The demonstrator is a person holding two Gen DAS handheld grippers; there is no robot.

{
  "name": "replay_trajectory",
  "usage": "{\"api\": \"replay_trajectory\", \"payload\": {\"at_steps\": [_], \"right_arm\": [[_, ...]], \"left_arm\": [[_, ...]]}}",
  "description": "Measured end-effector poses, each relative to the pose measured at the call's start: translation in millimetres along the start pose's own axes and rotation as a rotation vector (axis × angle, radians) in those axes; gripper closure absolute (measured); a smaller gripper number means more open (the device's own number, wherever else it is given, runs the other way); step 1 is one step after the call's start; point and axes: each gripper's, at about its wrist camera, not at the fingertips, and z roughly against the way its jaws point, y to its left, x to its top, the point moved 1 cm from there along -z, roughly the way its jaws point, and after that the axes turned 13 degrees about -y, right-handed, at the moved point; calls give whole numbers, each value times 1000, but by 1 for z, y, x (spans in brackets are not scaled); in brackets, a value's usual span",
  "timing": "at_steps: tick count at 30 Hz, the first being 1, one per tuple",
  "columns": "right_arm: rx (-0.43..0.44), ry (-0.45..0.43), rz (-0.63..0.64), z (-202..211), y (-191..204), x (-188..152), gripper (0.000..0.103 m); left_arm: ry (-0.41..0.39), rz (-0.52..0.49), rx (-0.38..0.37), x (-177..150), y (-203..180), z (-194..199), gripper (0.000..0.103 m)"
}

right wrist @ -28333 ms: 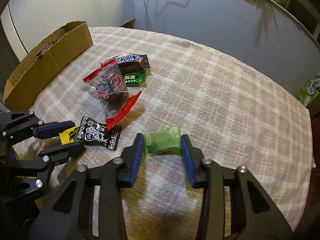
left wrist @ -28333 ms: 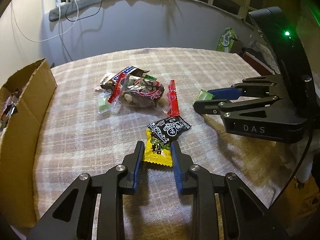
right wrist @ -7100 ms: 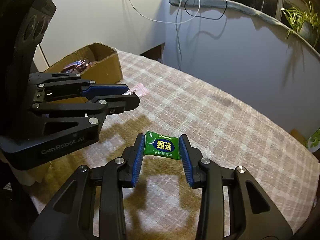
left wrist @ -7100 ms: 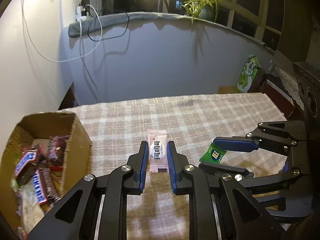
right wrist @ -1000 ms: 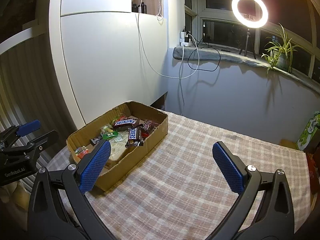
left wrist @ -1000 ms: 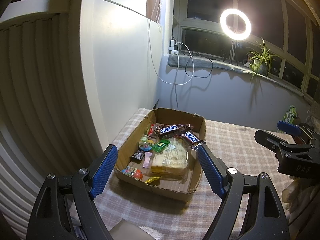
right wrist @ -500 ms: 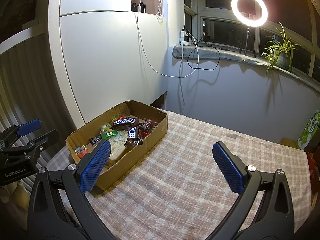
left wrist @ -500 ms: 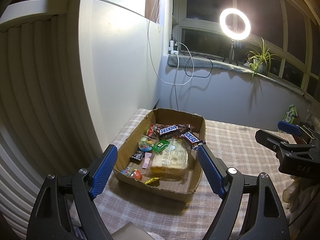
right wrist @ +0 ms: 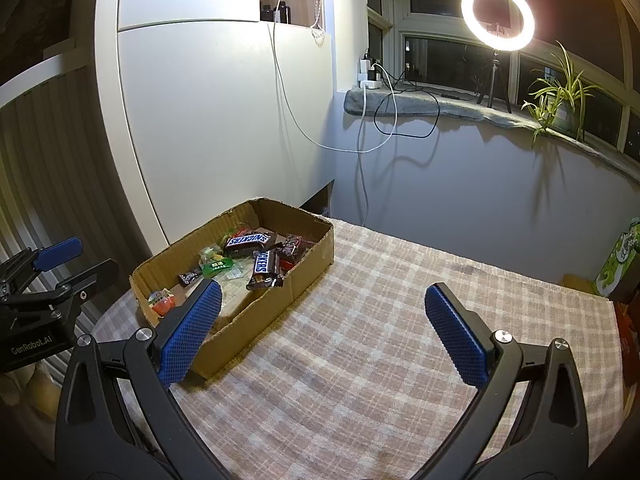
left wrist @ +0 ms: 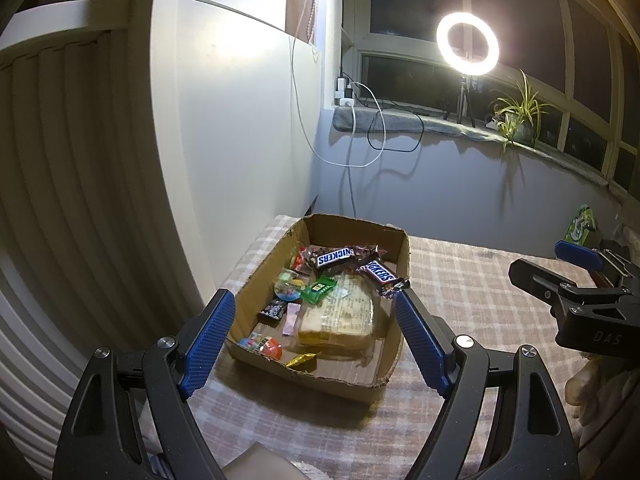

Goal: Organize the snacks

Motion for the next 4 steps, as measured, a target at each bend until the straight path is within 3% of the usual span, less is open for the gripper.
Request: {"api": "replay_trajectory", "payload": {"at_steps": [4], "right_arm": [[-4, -1, -3, 0, -2, -1, 0]], "left_arm": [[-3, 1, 4, 1, 0, 0, 21]]}}
